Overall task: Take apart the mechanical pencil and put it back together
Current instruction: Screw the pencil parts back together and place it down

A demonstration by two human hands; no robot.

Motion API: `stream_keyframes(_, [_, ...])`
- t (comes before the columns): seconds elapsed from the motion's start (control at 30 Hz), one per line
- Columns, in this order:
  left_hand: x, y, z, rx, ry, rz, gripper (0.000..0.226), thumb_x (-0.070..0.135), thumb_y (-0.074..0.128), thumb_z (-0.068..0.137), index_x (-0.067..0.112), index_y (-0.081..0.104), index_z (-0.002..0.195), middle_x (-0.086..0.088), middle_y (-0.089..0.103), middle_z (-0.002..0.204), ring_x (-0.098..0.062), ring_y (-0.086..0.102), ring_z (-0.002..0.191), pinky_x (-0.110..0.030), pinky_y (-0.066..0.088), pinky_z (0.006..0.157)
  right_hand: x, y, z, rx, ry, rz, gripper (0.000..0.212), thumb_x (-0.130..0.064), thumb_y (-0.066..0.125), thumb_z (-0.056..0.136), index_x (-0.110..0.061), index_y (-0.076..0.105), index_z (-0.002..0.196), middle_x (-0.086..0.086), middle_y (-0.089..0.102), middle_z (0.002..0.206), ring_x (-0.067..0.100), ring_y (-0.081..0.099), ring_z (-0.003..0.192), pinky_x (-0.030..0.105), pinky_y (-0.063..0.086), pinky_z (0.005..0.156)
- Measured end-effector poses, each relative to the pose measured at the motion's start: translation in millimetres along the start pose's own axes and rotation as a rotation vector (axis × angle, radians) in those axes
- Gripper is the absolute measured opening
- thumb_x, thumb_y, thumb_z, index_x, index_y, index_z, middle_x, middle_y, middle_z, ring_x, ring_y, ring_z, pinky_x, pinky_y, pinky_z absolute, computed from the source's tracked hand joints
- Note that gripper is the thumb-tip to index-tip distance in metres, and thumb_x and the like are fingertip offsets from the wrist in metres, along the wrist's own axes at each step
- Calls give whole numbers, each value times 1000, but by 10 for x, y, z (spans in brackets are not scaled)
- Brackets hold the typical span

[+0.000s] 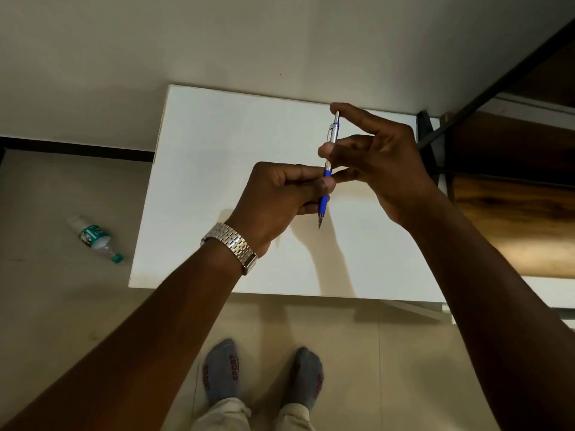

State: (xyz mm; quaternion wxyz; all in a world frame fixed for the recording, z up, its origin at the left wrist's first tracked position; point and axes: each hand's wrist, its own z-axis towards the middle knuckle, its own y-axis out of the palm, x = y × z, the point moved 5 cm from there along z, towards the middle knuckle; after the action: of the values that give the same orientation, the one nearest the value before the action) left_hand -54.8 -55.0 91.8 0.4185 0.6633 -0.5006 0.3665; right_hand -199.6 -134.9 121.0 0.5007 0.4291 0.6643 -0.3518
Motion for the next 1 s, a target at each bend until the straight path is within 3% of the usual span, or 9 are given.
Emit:
stream_keyframes(0.17, [-37, -13, -87, 23, 24, 13, 20, 4, 75, 85, 2, 77, 105, -16, 79, 94, -25, 77, 83, -34, 64, 75, -3, 37, -113, 37, -11, 40, 54, 2, 77, 88, -24, 67, 134, 39, 72, 102, 30, 72, 79, 35, 63, 69])
stream_keyframes(0.37, [-36, -25, -128, 43, 49, 35, 18, 5, 76, 85, 5, 78, 103, -12, 79, 90, -30, 77, 84, -37, 65, 76, 29, 41, -129, 57, -9, 44, 47, 6, 75, 88, -13, 71, 131, 18, 79, 89, 27, 73, 75, 38, 64, 69])
stream_keyframes(0.53, [-5, 2, -145, 29, 58, 46, 21, 5, 75, 86, 2, 77, 106, -13, 79, 91, -30, 76, 84, -37, 65, 76, -5, 42, -167, 48, -29, 17, 59, 1, 80, 87, -17, 63, 141, 14, 79, 85, 24, 76, 79, 35, 64, 70])
stream_keyframes(0.73, [17, 34, -166, 18, 68, 49, 22, 5, 75, 86, 1, 76, 107, -12, 78, 92, -28, 77, 84, -39, 65, 77, -75, 30, -201, 51, -53, -26, 53, 2, 77, 89, -14, 65, 138, 32, 75, 97, 23, 77, 76, 32, 64, 66])
stream_keyframes(1.0, [-24, 12, -202, 41, 55, 62, 23, 7, 76, 86, 2, 77, 108, -15, 79, 96, -28, 77, 85, -41, 64, 79, -20, 55, -222, 63, -34, -11, 57, 0, 79, 88, -16, 64, 141, 16, 78, 86, 24, 77, 78, 36, 65, 69])
